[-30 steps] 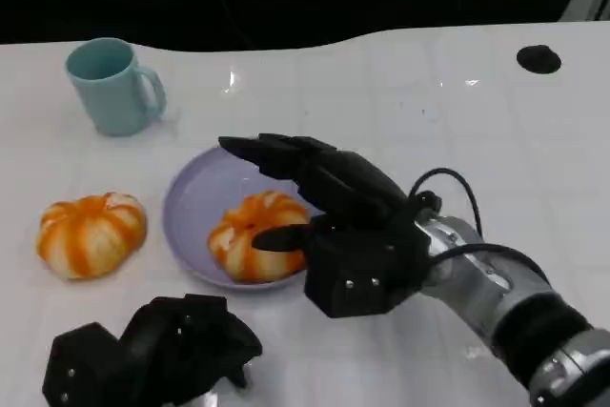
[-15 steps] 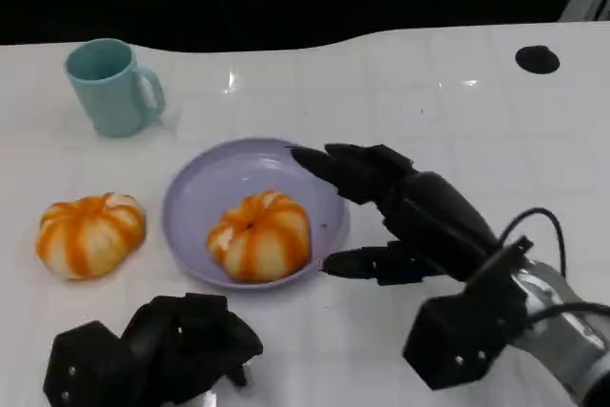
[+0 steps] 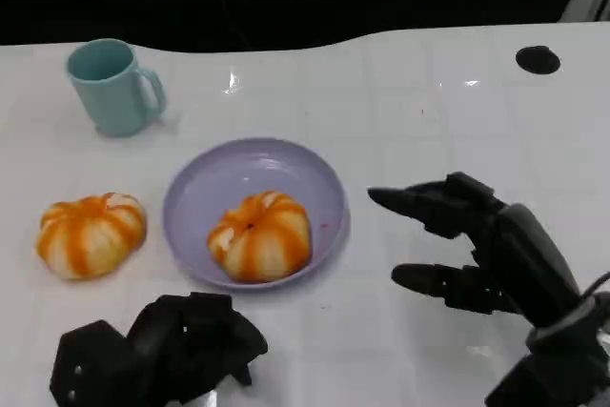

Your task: Grasp the bread from the table and place it into the plate.

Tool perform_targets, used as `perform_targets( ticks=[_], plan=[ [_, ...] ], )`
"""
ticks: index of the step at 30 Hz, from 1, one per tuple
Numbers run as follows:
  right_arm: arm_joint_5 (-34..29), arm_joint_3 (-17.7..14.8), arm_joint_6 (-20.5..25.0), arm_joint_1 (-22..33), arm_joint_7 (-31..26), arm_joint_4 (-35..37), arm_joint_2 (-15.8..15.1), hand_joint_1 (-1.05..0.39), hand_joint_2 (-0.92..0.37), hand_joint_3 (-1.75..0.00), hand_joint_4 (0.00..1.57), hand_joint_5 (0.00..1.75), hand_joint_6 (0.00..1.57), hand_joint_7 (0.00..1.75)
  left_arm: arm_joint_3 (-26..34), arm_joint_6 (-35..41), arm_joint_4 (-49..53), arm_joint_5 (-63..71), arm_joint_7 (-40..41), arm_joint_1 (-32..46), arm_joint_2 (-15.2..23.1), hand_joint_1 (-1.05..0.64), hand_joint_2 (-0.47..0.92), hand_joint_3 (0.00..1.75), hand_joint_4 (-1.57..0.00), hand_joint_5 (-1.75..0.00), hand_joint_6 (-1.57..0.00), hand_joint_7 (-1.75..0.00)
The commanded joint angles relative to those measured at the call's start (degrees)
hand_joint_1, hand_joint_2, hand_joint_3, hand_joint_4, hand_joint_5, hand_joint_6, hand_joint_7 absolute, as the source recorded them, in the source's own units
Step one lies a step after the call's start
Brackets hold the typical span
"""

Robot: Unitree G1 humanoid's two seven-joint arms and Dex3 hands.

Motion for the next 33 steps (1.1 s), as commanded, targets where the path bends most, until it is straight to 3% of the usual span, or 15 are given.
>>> perform_targets(
  ticks=[1,3,6,13,20,25,33],
  plan=[
    [0.36,-3.05,-3.04,3.09,-3.50,-0.97,-1.67,-0.23,-0.65,-0.61,0.72,1.23,0.89,0.56,0.08,1.42,-0.19,0.34,0.65,0.54,0.55,-1.04,0.82,0.00,-0.90,-1.50,-1.33,-0.72],
    [0.25,-3.70,-3.41,4.72,-3.70,-1.21,-2.29,-0.22,-0.51,-0.93,0.78,1.38,0.89,0.78,-0.01,1.56,-0.39,0.47,0.83,0.55,0.48,-1.05,0.82,0.00,-0.90,-1.50,-1.34,-0.71],
    [-1.01,-4.43,-3.89,6.51,-4.60,-1.41,-3.24,-0.24,-0.46,-1.10,0.82,1.51,0.88,0.97,-0.11,1.65,-0.53,0.61,0.96,0.60,0.47,-1.05,0.82,0.00,-0.91,-1.50,-1.34,-0.71],
    [-0.53,-5.46,-1.99,11.07,-3.46,-3.67,-3.74,-0.28,-0.48,-1.09,0.77,1.74,0.78,1.22,-0.04,1.77,-0.82,0.30,0.61,0.73,0.66,-1.05,0.82,0.00,-0.90,-1.50,-1.34,-0.70],
    [-1.44,-5.34,1.08,13.35,-4.08,-3.92,-2.48,-0.34,-0.54,-1.05,0.79,1.75,0.72,1.33,0.15,1.67,-1.39,0.07,0.30,1.12,1.04,-1.05,0.83,0.01,-0.89,-1.51,-1.35,-0.70],
    [-2.60,-4.84,2.58,13.08,-4.88,-2.80,-2.14,-0.36,-0.56,-1.04,0.82,1.75,0.65,1.58,0.19,1.61,-1.31,0.19,0.43,1.14,1.20,-1.05,0.82,0.00,-0.89,-1.52,-1.35,-0.69],
    [-2.95,-4.01,4.37,12.63,-4.46,-1.68,-2.00,-0.38,-0.55,-1.06,0.82,1.75,0.61,1.64,0.19,1.59,-0.59,0.46,0.65,0.77,1.26,-1.05,0.83,0.01,-0.88,-1.51,-1.34,-0.69]
  ],
)
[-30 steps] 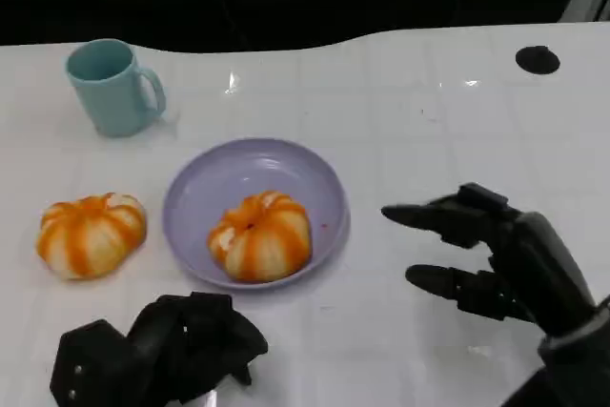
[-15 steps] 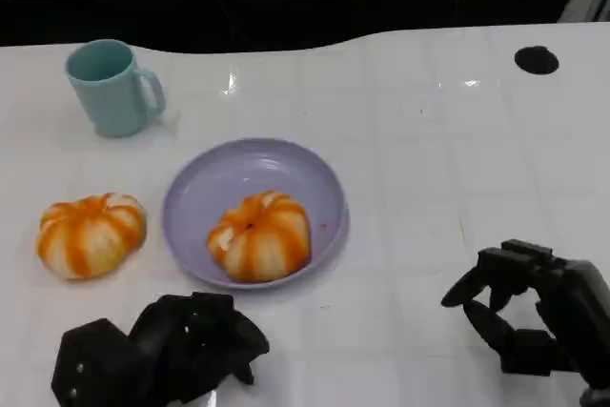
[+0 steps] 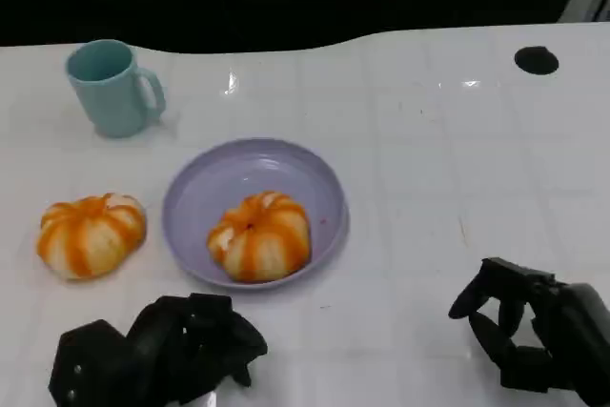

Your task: Grasp the bread from the table and place it into the plate.

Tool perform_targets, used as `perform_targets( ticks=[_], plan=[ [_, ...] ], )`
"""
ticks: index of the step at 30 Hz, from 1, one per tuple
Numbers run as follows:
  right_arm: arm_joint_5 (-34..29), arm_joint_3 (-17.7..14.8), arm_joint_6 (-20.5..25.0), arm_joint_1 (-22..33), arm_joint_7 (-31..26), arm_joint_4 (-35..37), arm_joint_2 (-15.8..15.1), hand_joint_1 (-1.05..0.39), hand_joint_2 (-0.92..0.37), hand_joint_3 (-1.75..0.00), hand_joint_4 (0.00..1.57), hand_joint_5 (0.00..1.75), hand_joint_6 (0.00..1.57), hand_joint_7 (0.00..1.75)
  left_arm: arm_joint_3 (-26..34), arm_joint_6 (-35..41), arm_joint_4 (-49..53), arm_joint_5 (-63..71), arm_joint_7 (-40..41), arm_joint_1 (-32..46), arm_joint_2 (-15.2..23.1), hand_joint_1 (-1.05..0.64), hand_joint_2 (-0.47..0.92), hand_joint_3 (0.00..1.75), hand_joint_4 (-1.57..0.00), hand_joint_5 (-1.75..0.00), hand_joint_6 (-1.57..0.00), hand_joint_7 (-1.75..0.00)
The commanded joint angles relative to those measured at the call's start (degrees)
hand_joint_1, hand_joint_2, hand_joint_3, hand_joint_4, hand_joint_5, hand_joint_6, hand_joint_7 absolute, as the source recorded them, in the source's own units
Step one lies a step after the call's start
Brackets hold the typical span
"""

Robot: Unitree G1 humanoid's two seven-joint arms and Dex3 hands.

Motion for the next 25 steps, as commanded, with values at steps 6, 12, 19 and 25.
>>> perform_targets(
  ticks=[6,12,19,25],
  plan=[
    [-0.90,1.34,2.91,-0.39,-0.83,-0.57,0.00,-0.39,-0.55,-1.04,0.83,1.75,0.60,1.64,0.87,0.66,1.13,-0.01,0.09,-0.06,1.28,-1.05,0.83,0.01,-0.89,-1.51,-1.34,-0.70],
    [-0.86,1.79,3.64,-0.88,-1.08,-0.48,0.27,-0.38,-0.54,-1.04,0.83,1.75,0.61,1.66,1.23,-0.13,1.86,0.18,0.03,-0.40,1.81,-1.05,0.83,0.01,-0.89,-1.51,-1.35,-0.71],
    [-1.73,2.22,3.69,-1.08,-1.95,-0.63,0.19,-0.38,-0.53,-1.06,0.83,1.75,0.60,1.67,1.53,-0.37,2.52,-0.24,-0.41,-0.74,1.92,-1.05,0.83,0.01,-0.88,-1.51,-1.34,-0.71],
    [-2.37,2.66,2.87,-1.18,-3.12,-0.32,0.11,-0.37,-0.53,-1.06,0.83,1.75,0.60,1.67,1.62,-0.70,2.50,-0.13,-0.44,-0.65,1.98,-1.05,0.84,0.01,-0.88,-1.51,-1.33,-0.72]
  ],
)
